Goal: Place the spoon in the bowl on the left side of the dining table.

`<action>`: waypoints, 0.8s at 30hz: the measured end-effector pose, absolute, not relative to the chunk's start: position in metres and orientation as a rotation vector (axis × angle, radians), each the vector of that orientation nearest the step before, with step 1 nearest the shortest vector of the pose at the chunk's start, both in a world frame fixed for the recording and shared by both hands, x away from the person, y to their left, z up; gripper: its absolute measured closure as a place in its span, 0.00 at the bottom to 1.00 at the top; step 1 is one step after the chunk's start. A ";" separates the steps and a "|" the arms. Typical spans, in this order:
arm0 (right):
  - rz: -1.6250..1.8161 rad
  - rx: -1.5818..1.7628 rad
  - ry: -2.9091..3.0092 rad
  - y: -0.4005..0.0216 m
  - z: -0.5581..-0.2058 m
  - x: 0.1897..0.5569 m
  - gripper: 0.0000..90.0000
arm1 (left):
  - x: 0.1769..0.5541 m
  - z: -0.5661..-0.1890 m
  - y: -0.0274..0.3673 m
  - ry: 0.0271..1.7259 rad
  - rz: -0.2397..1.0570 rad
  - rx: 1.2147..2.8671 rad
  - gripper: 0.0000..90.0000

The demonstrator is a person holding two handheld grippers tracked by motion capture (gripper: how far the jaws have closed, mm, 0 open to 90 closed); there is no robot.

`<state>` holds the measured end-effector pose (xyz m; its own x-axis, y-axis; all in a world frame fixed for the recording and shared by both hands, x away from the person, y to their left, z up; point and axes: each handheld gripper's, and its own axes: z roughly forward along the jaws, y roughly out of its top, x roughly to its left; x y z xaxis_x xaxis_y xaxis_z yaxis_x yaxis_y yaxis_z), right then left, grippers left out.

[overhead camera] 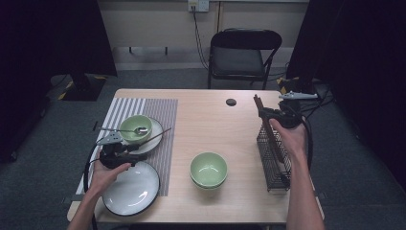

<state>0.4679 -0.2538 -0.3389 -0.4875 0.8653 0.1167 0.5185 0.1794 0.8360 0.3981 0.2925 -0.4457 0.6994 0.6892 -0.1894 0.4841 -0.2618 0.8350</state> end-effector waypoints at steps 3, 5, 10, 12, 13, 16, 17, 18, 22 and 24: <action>1.215 1.321 2.073 -0.255 -0.342 0.470 0.82 | 0.398 -0.445 0.293 0.910 0.259 1.917 0.39; 1.198 1.330 2.064 -0.255 -0.344 0.472 0.83 | 0.398 -0.445 0.293 0.915 0.261 1.916 0.39; 1.161 1.342 2.062 -0.254 -0.348 0.477 0.83 | 0.398 -0.445 0.295 0.921 0.264 1.913 0.39; 1.160 1.346 2.061 -0.254 -0.349 0.478 0.83 | 0.398 -0.445 0.295 0.922 0.264 1.912 0.39; 1.160 1.346 2.061 -0.254 -0.349 0.478 0.83 | 0.398 -0.445 0.295 0.923 0.264 1.912 0.39; 1.173 1.343 2.062 -0.252 -0.351 0.477 0.78 | 0.398 -0.445 0.296 0.920 0.267 1.916 0.38; 1.173 1.343 2.062 -0.252 -0.351 0.477 0.78 | 0.398 -0.445 0.296 0.920 0.267 1.916 0.38; 1.164 1.333 2.064 -0.251 -0.351 0.477 0.79 | 0.398 -0.445 0.296 0.921 0.269 1.917 0.38; 1.154 1.333 2.074 -0.252 -0.352 0.475 0.83 | 0.398 -0.446 0.296 0.922 0.272 1.918 0.38; 1.163 1.322 2.085 -0.252 -0.351 0.474 0.84 | 0.398 -0.446 0.296 0.923 0.275 1.920 0.38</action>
<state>0.4743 -0.2525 -0.3512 -0.4667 0.8799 0.0893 0.5382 0.2024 0.8181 0.3981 0.2960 -0.4456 0.6893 0.7009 -0.1830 0.4864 -0.2606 0.8340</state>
